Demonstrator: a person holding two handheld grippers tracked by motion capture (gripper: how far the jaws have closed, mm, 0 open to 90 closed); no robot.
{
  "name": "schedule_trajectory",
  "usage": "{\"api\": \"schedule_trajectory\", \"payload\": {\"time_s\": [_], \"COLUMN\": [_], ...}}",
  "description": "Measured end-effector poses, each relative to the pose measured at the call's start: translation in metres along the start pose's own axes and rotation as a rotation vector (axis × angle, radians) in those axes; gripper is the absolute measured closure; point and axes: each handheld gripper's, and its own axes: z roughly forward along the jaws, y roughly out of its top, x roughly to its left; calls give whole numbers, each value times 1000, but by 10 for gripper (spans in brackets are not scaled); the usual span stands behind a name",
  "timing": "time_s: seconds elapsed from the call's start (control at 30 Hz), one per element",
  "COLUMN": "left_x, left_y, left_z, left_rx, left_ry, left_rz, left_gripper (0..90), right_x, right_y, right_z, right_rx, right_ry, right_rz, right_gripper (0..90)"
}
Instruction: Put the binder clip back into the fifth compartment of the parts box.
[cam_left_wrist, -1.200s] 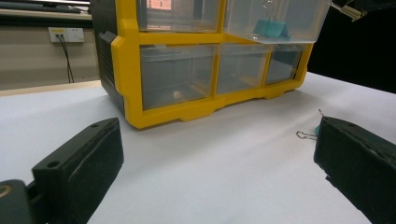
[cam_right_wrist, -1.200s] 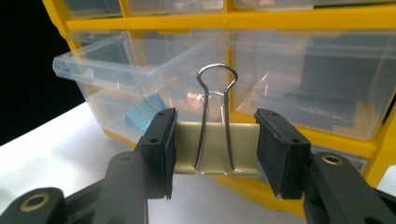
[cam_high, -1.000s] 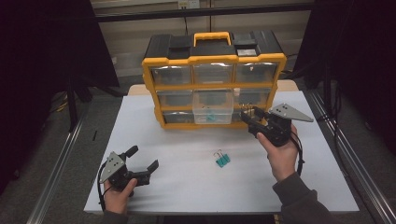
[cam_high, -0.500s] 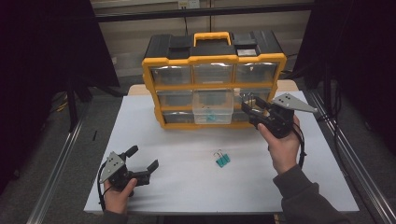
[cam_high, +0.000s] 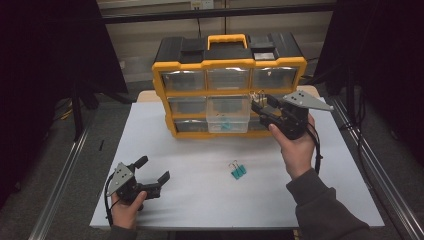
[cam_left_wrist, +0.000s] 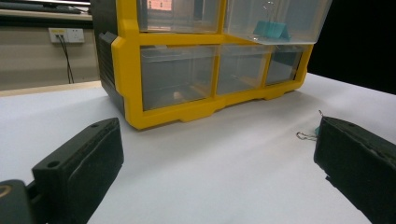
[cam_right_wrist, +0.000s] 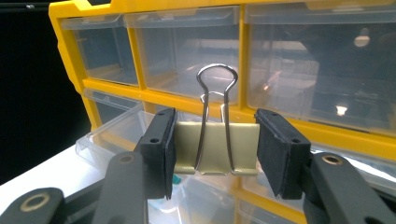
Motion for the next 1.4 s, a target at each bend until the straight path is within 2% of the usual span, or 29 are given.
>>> {"api": "schedule_trajectory", "payload": {"time_s": [0.63,0.77,0.83,0.9,0.93,1.03,1.13,1.17,1.27,1.3,1.4], "left_x": [0,0,2,2,0,0,0,0,0,0,0], "left_y": [0,0,0,0,0,0,0,0,0,0,0], "left_z": [0,0,-1,-1,0,0,0,1,1,0,0], "left_rx": [-3,-2,14,15,0,1,1,-4,-5,1,0], "left_ry": [-1,1,-3,-4,-14,-16,-3,-4,-4,-16,2], "left_rz": [-2,3,29,29,10,12,9,-4,-6,11,0], "left_gripper": [15,15,15,15,15,15,15,15,15,15,15], "right_x": [23,26,28,29,30,31,31,31,31,31,31], "right_y": [7,6,5,4,4,2,1,0,-1,-2,-3], "right_z": [26,31,34,36,37,40,42,43,44,45,46], "right_rx": [0,5,9,15,18,27,29,30,38,39,43], "right_ry": [46,52,53,54,51,52,53,53,50,51,57], "right_rz": [-21,-29,-33,-43,-42,-41,-43,-45,-46,-44,-46], "right_gripper": [500,500,500,500,499,500,500,499,499,499,466]}}
